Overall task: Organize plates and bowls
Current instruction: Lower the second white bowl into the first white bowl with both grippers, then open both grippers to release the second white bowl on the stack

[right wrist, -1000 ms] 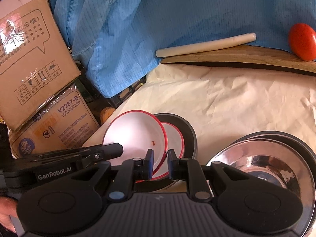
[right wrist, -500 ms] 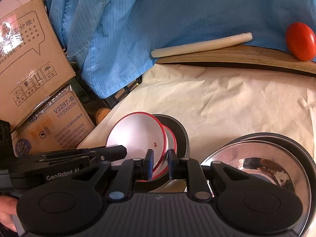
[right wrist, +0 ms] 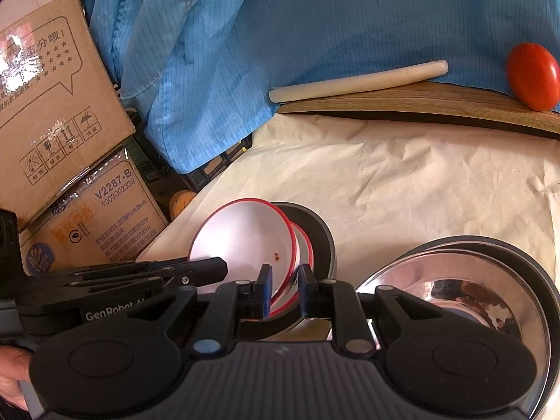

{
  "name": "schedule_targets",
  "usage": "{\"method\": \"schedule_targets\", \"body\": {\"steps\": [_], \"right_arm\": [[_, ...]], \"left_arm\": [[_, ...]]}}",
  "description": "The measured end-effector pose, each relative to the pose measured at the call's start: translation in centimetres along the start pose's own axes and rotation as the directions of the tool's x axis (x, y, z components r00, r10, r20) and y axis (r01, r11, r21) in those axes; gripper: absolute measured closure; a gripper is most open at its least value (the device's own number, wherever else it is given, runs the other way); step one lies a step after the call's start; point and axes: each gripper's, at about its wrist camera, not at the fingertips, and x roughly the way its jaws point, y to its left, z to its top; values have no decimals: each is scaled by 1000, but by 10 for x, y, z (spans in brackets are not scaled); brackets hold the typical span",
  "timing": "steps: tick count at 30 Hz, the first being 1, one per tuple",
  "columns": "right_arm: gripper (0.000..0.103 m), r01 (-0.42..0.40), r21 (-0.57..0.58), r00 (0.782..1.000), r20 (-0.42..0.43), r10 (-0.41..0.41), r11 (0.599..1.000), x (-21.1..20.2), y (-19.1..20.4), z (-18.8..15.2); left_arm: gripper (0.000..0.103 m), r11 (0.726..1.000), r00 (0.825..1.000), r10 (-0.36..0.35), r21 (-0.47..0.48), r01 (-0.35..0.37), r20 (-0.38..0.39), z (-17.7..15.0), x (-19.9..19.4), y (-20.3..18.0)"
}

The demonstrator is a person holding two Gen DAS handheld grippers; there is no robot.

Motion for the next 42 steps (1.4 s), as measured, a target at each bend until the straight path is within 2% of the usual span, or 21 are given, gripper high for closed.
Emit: {"method": "schedule_targets", "body": {"steps": [14, 21, 28, 35, 38, 39, 40, 41, 42], "right_arm": [[83, -1, 2, 1000, -2, 1, 1000, 0, 0, 0], [75, 0, 3, 1000, -3, 0, 1000, -1, 0, 1], [75, -3, 0, 1000, -5, 3, 1000, 0, 0, 3], [71, -13, 9, 1000, 4, 13, 1000, -4, -1, 1], [62, -25, 8, 1000, 18, 24, 1000, -10, -2, 0], [54, -24, 6, 999, 25, 24, 1000, -13, -2, -1], [48, -17, 1, 999, 33, 17, 1000, -16, -2, -2], [47, -7, -8, 999, 43, 7, 1000, -19, -2, -3], [44, 2, -16, 999, 50, -2, 1000, -23, -2, -4]], "left_arm": [[84, 1000, 1000, 1, 0, -1, 0, 1, 0, -1], [83, 1000, 1000, 5, -4, -5, -3, 1, 0, 0], [83, 1000, 1000, 7, -18, -7, -5, 2, 1, 2], [64, 1000, 1000, 8, -17, -8, 14, 1, -4, 0], [53, 1000, 1000, 0, -22, 0, 23, 1, -6, -2], [51, 1000, 1000, -1, -25, 1, 27, 1, -7, -2], [41, 1000, 999, 7, -26, -7, 33, 2, -9, -3], [31, 999, 999, 21, -31, -20, 42, 2, -10, -4], [28, 999, 998, 30, -38, -28, 53, 2, -12, -3]]}}
